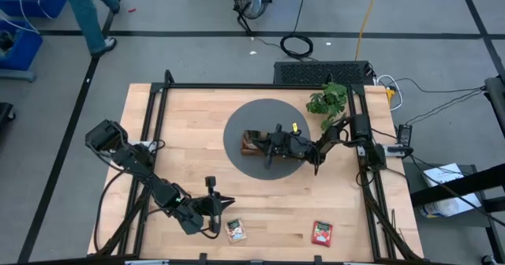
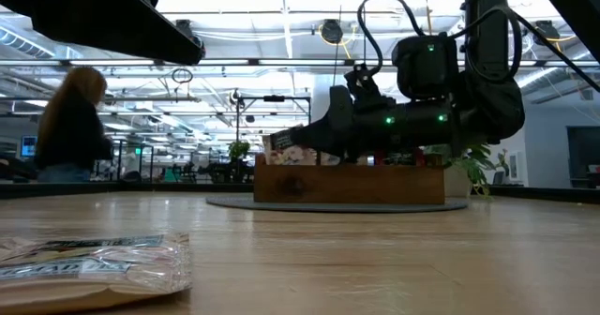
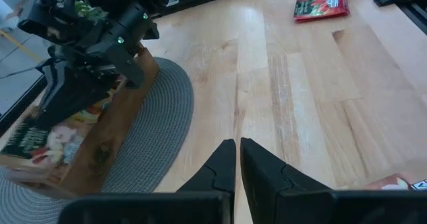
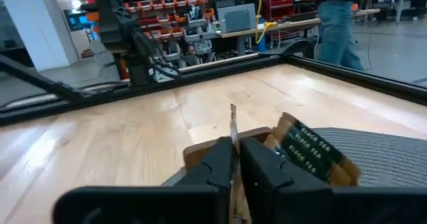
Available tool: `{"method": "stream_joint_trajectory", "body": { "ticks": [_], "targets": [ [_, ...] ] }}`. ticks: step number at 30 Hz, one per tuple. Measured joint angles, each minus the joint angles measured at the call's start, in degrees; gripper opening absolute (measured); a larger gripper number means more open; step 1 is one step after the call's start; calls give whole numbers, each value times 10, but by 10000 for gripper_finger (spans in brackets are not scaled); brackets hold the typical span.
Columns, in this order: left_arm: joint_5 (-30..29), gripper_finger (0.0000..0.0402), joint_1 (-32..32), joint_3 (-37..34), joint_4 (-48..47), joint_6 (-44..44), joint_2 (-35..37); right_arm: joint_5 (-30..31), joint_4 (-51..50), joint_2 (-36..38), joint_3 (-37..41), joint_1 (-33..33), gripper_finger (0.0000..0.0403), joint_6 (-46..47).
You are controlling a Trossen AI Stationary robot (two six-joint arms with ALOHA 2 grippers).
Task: Pick & Place Tea
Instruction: Put the top brown tea bag into the left slot of the wooden organizer, then adjust the brown tea bag on the table
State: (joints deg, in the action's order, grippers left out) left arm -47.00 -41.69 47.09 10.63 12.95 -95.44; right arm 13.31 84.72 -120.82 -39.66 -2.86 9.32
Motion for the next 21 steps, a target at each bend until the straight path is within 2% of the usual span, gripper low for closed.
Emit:
{"method": "stream_joint_trajectory", "body": {
  "ticks": [11,18,21],
  "targets": [
    [10,30,0,0,0,12,0,48,-11,27,0,15,125,-38],
    [12,31,0,0,0,12,0,35,-50,64,1,17,130,-50],
    [56,31,0,0,-1,18,0,3,-82,93,1,33,121,-67]
  ]
}}
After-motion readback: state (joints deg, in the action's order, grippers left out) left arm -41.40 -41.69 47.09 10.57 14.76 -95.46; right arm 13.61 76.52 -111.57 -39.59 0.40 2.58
